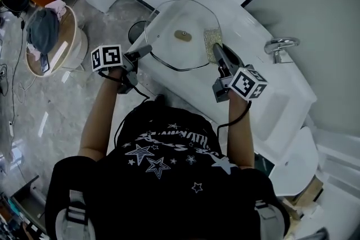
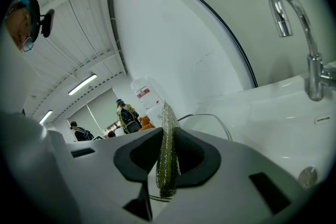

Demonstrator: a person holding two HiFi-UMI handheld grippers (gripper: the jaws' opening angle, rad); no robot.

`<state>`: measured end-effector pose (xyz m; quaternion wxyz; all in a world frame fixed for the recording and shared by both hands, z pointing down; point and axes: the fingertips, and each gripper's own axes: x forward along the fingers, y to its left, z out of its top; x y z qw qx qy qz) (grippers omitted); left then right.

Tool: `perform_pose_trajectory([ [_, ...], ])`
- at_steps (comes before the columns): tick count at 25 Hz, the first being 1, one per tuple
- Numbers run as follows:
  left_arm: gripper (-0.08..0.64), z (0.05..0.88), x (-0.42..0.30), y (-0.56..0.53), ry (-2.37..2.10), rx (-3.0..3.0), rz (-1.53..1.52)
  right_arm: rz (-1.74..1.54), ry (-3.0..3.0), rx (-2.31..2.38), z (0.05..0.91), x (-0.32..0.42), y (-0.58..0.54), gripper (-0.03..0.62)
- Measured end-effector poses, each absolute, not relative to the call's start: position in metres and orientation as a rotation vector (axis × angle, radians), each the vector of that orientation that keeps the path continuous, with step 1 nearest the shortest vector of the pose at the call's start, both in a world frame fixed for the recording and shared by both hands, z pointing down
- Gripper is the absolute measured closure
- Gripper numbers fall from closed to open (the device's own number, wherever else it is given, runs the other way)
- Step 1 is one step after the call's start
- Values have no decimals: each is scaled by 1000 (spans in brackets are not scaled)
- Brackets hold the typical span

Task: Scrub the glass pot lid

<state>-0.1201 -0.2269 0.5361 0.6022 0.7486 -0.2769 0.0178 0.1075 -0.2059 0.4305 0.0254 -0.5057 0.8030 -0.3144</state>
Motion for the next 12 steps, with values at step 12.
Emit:
perform_pose_trajectory([
  [12, 350, 547, -116, -252, -613, 1712, 47, -922, 2540, -1675, 437, 103, -250, 525],
])
